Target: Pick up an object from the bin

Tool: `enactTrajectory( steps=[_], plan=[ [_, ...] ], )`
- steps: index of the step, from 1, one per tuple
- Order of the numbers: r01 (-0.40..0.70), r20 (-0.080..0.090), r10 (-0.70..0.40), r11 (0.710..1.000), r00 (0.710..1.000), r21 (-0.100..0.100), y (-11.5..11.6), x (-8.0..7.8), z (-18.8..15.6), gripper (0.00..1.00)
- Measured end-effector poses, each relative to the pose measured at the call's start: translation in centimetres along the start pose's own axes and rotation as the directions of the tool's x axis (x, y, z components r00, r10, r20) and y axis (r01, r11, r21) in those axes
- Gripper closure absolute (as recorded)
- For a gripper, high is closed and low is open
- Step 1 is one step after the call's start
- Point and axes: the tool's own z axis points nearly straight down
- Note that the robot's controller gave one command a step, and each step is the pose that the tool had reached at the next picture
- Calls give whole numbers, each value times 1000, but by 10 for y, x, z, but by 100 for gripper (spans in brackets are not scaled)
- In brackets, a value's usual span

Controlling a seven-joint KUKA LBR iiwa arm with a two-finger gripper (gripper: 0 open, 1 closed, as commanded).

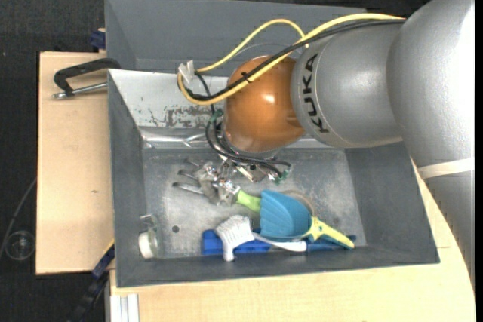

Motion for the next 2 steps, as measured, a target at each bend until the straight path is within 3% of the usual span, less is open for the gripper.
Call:
enactTrajectory(
  steps=[2],
  plan=[
    [0, -1, 0, 1000, 1000, 0, 0, 0, 0, 100]
  ],
)
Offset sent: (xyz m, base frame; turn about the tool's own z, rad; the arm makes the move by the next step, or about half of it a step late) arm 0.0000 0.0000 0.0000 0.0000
